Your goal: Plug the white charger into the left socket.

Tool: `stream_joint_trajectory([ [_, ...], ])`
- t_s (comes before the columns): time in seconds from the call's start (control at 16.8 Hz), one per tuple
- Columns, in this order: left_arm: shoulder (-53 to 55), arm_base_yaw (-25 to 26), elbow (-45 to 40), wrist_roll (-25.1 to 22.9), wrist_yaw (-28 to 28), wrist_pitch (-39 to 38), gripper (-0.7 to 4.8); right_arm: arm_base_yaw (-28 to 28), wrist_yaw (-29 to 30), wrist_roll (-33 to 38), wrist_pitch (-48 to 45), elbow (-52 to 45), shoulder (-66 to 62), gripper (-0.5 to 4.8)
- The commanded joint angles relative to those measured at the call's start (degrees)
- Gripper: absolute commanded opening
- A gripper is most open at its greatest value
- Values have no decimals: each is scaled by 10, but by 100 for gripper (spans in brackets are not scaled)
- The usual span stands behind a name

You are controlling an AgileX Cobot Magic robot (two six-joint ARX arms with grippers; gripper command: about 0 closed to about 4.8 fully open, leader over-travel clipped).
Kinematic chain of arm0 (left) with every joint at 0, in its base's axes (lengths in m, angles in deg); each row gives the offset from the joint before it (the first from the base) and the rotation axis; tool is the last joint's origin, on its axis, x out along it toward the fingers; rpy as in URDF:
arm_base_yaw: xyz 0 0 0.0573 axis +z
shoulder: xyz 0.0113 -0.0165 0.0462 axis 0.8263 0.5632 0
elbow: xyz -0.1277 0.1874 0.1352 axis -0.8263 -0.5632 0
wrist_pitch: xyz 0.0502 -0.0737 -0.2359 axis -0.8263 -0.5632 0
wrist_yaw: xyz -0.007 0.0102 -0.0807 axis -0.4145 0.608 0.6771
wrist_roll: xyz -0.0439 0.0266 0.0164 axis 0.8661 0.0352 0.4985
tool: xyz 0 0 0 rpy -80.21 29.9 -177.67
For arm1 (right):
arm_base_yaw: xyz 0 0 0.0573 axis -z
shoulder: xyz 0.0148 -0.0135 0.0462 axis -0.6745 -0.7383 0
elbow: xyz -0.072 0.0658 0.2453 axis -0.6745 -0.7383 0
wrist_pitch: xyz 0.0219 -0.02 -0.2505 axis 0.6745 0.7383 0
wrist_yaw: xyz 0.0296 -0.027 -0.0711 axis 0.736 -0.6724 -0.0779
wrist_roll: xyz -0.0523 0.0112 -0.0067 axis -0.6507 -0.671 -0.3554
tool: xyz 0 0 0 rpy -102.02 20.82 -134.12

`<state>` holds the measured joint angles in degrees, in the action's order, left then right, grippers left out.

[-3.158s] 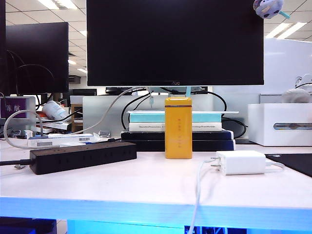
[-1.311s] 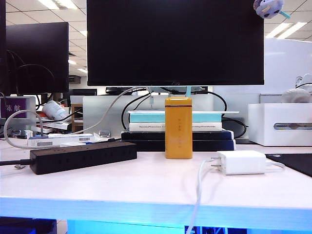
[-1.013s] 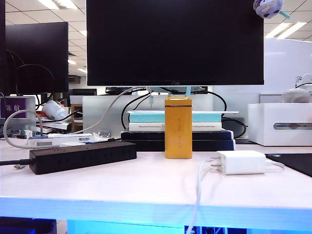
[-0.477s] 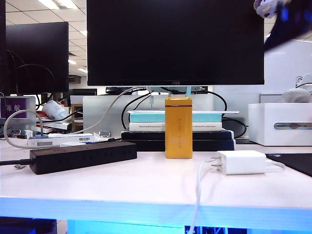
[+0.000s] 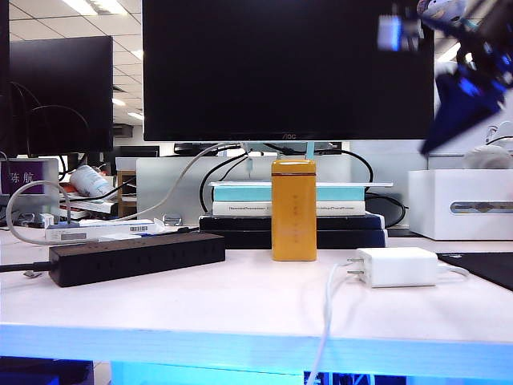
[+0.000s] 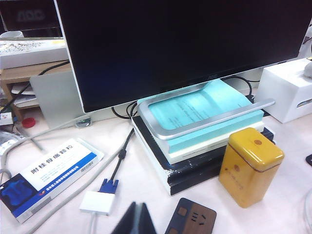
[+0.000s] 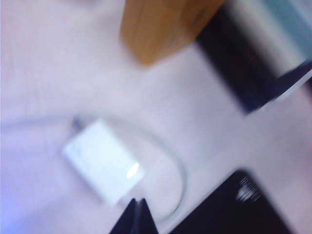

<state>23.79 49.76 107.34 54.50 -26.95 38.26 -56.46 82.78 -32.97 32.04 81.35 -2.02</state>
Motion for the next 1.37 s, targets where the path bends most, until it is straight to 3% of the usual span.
stream_joint_trajectory([
  [0.06,-2,0,3,-2,2,12,-4,0,0,-83,60,2,-26,332],
  [0.12,-1,0,3,-2,2,12,-4,-1,0,-98,67,2,-38,479],
  [0.54,-1,0,3,-2,3,12,-4,-4,24,-158,45,2,-113,479],
  [0.89,-1,0,3,-2,3,11,-4,-9,29,-171,-49,3,-172,479],
  [1.37,-1,0,3,-2,2,11,-4,-9,42,-170,-24,11,-223,479],
])
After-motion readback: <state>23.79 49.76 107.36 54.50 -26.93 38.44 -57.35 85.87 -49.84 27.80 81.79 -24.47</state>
